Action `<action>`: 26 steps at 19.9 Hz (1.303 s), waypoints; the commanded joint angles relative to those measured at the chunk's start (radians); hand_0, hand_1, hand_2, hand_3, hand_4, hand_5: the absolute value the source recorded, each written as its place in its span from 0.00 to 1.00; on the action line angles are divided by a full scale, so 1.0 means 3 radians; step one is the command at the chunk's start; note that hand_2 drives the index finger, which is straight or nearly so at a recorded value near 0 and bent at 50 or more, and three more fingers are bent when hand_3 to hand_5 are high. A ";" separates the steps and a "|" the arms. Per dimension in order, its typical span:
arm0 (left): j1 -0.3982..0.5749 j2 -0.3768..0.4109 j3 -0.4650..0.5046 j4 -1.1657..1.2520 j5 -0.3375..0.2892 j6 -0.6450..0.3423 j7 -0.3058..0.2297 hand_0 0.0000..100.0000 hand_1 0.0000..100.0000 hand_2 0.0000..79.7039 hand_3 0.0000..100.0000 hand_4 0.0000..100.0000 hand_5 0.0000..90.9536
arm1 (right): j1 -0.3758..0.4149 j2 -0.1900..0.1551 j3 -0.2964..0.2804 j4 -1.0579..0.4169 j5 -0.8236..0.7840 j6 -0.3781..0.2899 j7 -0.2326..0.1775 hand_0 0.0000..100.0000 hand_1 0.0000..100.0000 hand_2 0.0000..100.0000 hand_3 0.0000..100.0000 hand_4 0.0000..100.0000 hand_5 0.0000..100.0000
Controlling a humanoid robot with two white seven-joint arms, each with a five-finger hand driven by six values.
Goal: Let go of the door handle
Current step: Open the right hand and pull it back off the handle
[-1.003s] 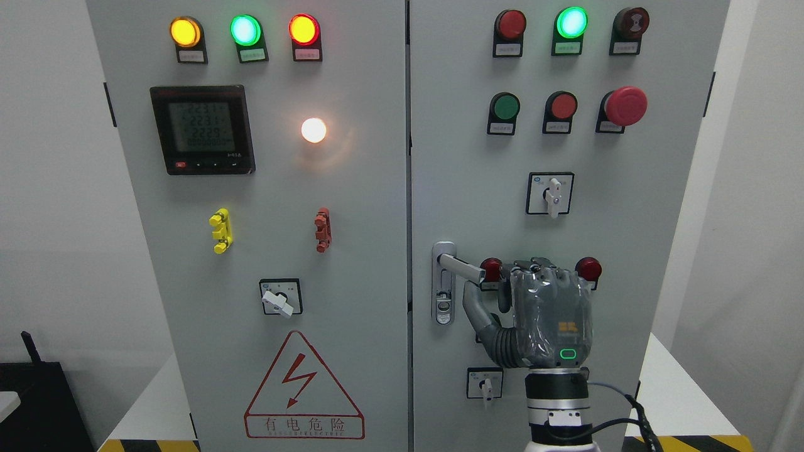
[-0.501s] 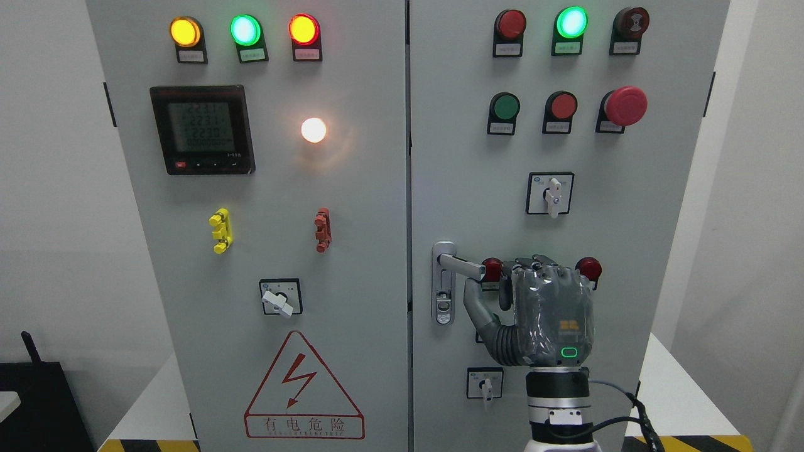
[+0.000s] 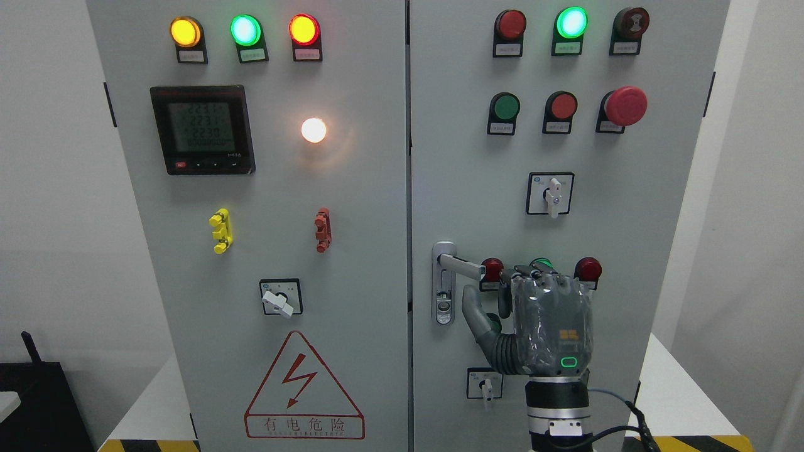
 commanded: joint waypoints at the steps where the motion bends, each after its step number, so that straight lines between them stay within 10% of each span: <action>1: 0.0000 -0.0001 -0.0046 0.0066 0.0000 0.0002 -0.0002 0.12 0.39 0.00 0.00 0.00 0.00 | 0.0373 -0.0260 -0.0074 -0.0210 -0.0103 -0.0189 -0.0089 0.46 0.48 0.70 0.93 0.76 0.81; 9: 0.0000 -0.0001 -0.0046 0.0066 0.0000 0.0002 -0.0002 0.12 0.39 0.00 0.00 0.00 0.00 | 0.0716 -0.0593 -0.0555 -0.0430 -0.0435 -0.0685 -0.0273 0.47 0.32 0.14 0.17 0.04 0.00; 15: 0.0000 -0.0001 -0.0046 0.0066 0.0000 0.0002 -0.0002 0.12 0.39 0.00 0.00 0.00 0.00 | 0.0716 -0.0665 -0.0586 -0.0523 -0.0625 -0.0772 -0.0258 0.48 0.24 0.00 0.00 0.00 0.00; 26: 0.0000 -0.0001 -0.0046 0.0066 0.0000 0.0002 -0.0002 0.12 0.39 0.00 0.00 0.00 0.00 | 0.0767 -0.0619 -0.0576 -0.0543 -0.0646 -0.0859 -0.0248 0.45 0.25 0.00 0.00 0.00 0.00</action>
